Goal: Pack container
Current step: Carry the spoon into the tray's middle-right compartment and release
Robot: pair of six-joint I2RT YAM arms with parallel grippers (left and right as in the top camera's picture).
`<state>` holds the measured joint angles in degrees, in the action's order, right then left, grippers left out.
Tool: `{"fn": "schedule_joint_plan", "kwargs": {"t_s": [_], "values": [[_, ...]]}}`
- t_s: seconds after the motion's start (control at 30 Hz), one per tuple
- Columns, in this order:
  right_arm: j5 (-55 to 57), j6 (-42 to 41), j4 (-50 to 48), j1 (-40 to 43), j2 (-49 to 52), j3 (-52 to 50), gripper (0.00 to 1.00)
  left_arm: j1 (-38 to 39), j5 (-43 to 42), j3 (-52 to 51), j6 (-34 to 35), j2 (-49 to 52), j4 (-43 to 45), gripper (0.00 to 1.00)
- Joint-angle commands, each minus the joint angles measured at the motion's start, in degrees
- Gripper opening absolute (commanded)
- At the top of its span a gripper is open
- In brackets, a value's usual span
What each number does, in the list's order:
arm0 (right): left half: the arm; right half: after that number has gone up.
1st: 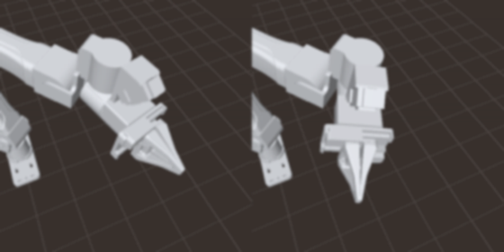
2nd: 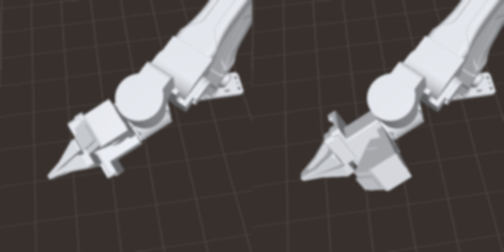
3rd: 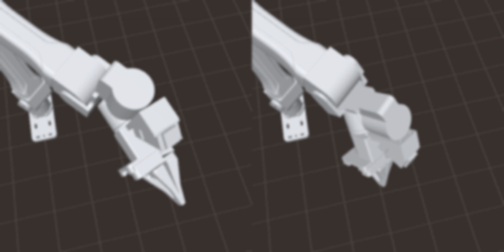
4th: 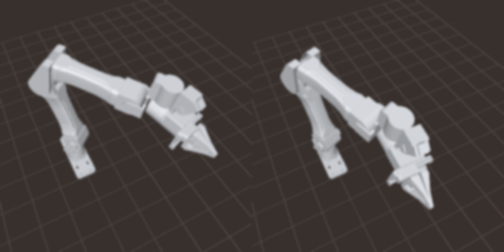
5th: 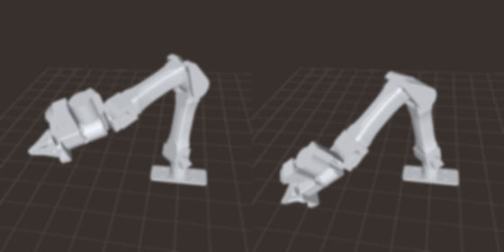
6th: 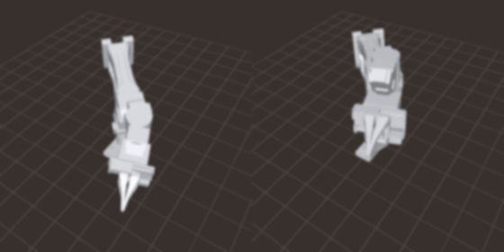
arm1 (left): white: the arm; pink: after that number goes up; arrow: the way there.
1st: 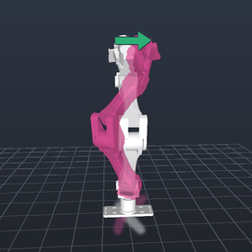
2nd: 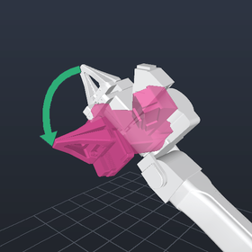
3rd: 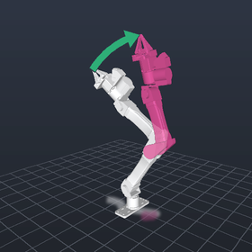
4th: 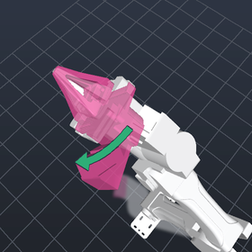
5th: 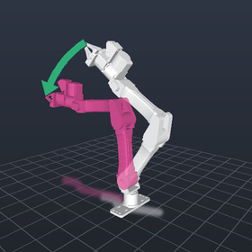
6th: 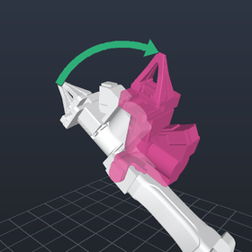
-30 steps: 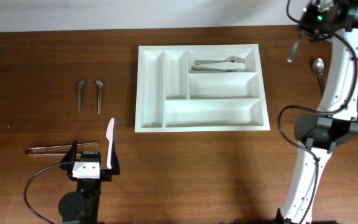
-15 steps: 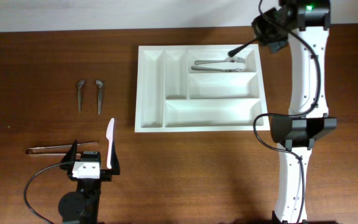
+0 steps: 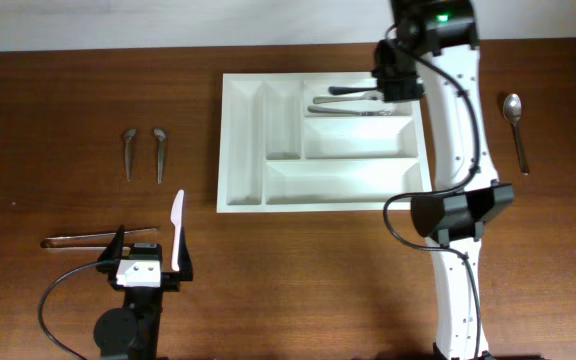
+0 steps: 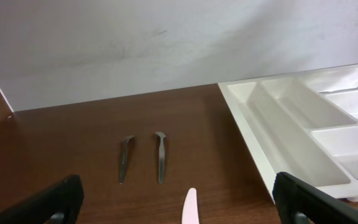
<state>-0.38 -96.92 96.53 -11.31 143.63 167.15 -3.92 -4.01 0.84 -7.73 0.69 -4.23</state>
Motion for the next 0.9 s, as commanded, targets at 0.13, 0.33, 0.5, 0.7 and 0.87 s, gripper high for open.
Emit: {"fn": "schedule_joint_plan", "kwargs": {"t_s": [0.13, 0.33, 0.5, 0.7, 0.87], "values": [[3.9, -4.5, -2.4, -2.3, 0.4, -10.7, 0.04, 0.1, 0.4, -0.3, -0.6, -0.3, -0.1, 0.99], [3.9, -4.5, -5.3, -2.3, 0.4, -17.6, 0.04, 0.1, 0.4, -0.3, -0.6, -0.3, -0.1, 0.99], [3.9, -4.5, -8.4, -2.3, 0.4, -22.1, 0.04, 0.1, 0.4, -0.3, -0.6, -0.3, -0.1, 0.99], [3.9, -4.5, -11.9, -2.3, 0.4, -26.3, 0.04, 0.1, 0.4, -0.3, -0.6, -0.3, -0.1, 0.99], [4.4, -4.0, -14.4, -2.1, 0.4, -27.9, 0.05, 0.1, 0.4, -0.3, -0.6, -0.3, -0.1, 0.99]]}}
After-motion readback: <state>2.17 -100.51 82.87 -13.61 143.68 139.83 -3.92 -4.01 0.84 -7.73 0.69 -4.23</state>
